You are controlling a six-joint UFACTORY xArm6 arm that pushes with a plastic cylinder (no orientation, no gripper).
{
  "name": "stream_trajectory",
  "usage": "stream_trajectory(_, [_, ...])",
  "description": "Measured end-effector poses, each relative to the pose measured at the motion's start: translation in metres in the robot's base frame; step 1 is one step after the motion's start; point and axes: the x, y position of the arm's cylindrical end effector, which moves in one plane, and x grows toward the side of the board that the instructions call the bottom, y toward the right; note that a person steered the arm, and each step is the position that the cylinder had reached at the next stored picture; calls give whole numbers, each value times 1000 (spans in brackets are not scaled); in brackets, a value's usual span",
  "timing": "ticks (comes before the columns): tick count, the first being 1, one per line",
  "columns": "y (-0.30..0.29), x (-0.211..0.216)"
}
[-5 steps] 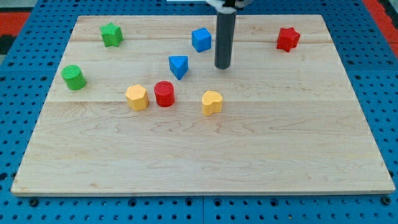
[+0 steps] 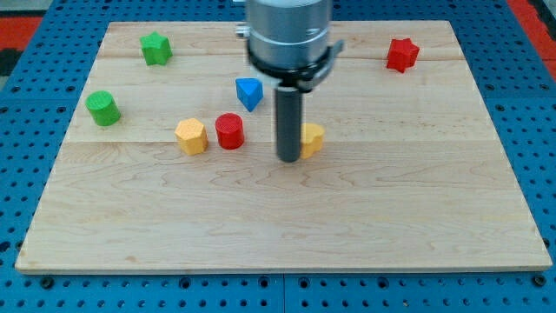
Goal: Place the yellow heart below the red star
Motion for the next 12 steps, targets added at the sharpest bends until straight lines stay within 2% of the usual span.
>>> stream_trajectory(1, [50,-21])
stream_trajectory(2, [59,-33])
stream_trajectory(3, [5,-32])
stream_trajectory(5, [40,-59])
stream_trajectory(9, [134,-59])
stream_trajectory(12, [136,-60])
